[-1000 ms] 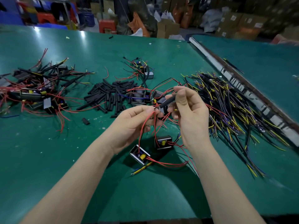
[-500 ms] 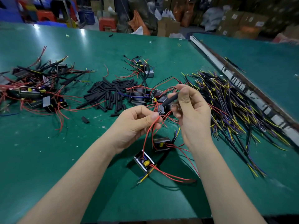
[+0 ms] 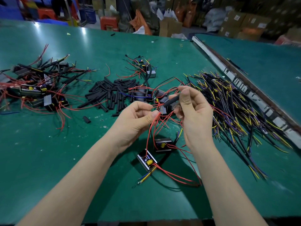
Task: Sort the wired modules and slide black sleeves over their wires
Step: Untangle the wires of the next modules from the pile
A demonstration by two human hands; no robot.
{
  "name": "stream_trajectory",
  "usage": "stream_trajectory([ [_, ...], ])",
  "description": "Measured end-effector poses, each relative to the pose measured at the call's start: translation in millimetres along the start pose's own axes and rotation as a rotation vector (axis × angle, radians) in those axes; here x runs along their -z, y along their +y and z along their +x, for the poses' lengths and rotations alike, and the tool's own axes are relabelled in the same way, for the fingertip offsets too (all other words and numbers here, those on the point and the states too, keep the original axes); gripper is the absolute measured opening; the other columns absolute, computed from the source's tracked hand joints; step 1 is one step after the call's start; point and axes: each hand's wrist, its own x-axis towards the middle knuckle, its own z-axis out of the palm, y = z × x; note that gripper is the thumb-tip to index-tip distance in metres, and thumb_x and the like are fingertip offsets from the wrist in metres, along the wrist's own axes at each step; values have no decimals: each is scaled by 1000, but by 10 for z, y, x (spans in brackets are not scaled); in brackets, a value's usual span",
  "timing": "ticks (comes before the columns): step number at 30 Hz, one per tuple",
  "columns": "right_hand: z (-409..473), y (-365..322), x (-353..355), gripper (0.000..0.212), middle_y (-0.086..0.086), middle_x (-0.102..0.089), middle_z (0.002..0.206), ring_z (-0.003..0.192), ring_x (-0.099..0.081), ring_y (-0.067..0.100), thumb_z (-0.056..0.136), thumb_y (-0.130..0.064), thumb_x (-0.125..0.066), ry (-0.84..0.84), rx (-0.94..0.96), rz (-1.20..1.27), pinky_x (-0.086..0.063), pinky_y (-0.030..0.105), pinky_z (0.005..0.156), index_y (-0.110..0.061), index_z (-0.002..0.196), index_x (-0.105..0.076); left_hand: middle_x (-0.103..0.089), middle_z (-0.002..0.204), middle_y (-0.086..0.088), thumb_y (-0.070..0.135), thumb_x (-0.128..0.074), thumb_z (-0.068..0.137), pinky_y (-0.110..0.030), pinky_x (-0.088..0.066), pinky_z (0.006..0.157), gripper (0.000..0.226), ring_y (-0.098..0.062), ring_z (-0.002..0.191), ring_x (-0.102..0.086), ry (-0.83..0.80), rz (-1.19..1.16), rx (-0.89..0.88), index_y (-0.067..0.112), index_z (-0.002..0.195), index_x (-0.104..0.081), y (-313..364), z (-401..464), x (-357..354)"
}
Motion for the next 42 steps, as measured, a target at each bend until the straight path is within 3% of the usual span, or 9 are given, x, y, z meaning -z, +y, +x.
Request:
stream_trajectory([
  [6, -18, 7, -34, 18, 0, -72, 77, 51, -48, 6, 86, -33, -56, -50, -8, -26, -39, 14, 50, -18, 94, -63, -63, 59, 3, 13, -68, 63, -13, -47, 51, 26, -7, 51, -61, -6, 60, -5, 11, 84, -54, 12, 4, 12],
  [11, 13, 0, -6, 20, -3, -72, 77, 50, -47, 7, 85, -33, -56, 34, 6, 1, -35, 14, 46, -17, 95, -61, -64, 60, 3, 17, -71, 61, -15, -45, 54, 29, -7, 53, -61, -16, 89, -7, 12, 85, -54, 8, 5, 24],
  [16, -18, 44, -36, 21, -2, -72, 78, 50, -50, 6, 85, -34, -57, -105, -51, -63, -38, 13, 49, -17, 95, -62, -61, 59, 5, 21, -73, 58, -19, -39, 57, 30, -8, 55, -55, -17, 120, -10, 14, 82, -56, -18, 16, 34],
  [20, -3, 54, -27, 23, -8, -71, 73, 49, -50, 3, 82, -38, -59, -97, -104, -132, -39, 12, 49, -19, 95, -64, -63, 59, 5, 17, -70, 62, -15, -44, 53, 30, -6, 54, -59, -22, 104, -13, 12, 85, -54, -36, 27, 43],
  [25, 16, 42, 24, 9, -9, -71, 70, 50, -50, 1, 91, -27, -60, -58, -82, -181, -41, 11, 51, -20, 94, -66, -70, 75, 0, 7, -71, 63, -19, -53, 62, 38, -11, 69, -68, -127, 79, 92, 13, 97, -55, 11, 19, 132],
  [29, 10, 24, 33, 7, -9, -71, 71, 52, -52, -1, 93, -21, -59, -84, -93, -193, -42, 12, 52, -19, 95, -65, -72, 89, -8, 12, -73, 63, -20, -54, 69, 42, -18, 82, -71, -240, 226, 154, 17, 102, -56, 34, 1, 207],
  [35, -9, 69, 21, 7, -11, -70, 70, 54, -50, -3, 93, -20, -59, -169, -80, -285, -41, 12, 54, -23, 96, -64, -72, 72, -5, 26, -75, 61, -23, -54, 67, 43, -17, 73, -68, -201, 503, 34, 15, 95, -52, 16, 8, 212],
  [38, -13, 86, 33, 7, -11, -69, 70, 54, -51, -4, 93, -22, -60, -199, -84, -297, -40, 9, 56, -25, 97, -64, -70, 67, -2, 28, -77, 57, -27, -50, 74, 50, -18, 72, -66, -171, 530, -34, 16, 98, -49, -1, 13, 179],
  [42, -6, 124, 30, 18, -7, -67, 72, 54, -49, -3, 88, -29, -63, -227, -149, -309, -38, 14, 60, -27, 105, -59, -64, 67, 12, 20, -77, 56, -23, -55, 67, 50, -11, 62, -66, -96, 478, -113, 18, 98, -50, -30, 23, 156],
])
